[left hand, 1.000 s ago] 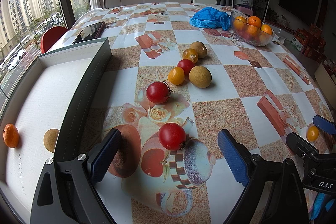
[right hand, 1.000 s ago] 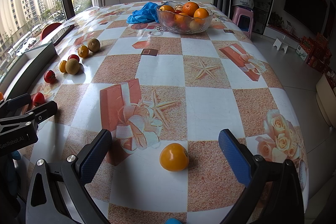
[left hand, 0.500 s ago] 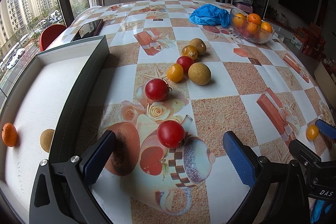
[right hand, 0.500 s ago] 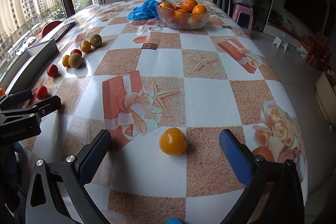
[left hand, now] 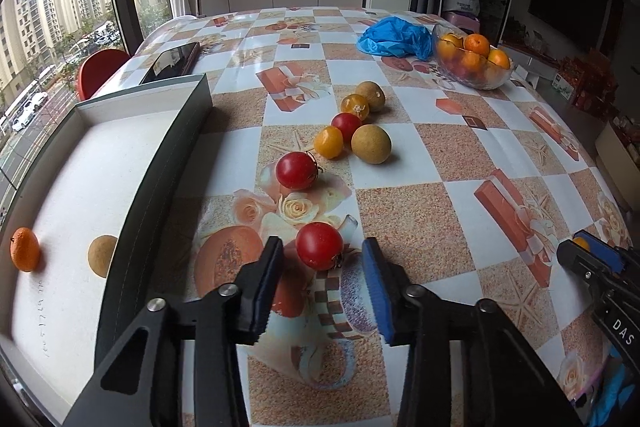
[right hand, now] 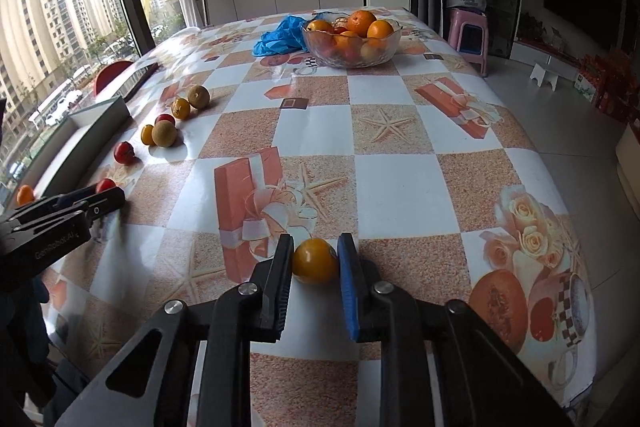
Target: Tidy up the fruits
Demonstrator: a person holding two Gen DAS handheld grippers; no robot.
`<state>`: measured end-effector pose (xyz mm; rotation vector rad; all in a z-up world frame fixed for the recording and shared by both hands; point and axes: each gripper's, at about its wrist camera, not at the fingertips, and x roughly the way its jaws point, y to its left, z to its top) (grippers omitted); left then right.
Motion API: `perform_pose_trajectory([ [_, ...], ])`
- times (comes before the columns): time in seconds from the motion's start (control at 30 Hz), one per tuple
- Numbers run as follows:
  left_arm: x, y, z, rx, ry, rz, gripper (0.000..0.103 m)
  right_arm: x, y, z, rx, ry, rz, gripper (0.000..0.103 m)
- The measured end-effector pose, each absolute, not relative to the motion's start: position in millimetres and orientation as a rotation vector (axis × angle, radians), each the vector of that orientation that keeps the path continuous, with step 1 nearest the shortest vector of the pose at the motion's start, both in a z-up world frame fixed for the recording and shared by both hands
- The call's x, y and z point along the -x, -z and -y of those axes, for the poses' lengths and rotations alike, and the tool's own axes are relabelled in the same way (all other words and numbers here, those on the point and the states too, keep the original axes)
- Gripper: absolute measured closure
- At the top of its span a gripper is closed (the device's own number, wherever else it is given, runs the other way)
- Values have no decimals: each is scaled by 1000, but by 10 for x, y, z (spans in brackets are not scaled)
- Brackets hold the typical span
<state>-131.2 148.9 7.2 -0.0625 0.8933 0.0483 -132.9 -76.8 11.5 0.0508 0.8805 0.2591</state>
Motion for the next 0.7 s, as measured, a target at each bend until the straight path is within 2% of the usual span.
perform_pose_trajectory([
  [0.03,1306,-78,-1493,65,-39,-898,79,1336,-118,796,-76,-271,-882,78],
  [0.37,1444,-269,-1607,146,11,-866,79,1348,-243,769,-130,-314,-899,78],
  [0.7,1640,-631,-2055,157,-36,-777,79,1217,-506,105,-113,-460,-903,78],
])
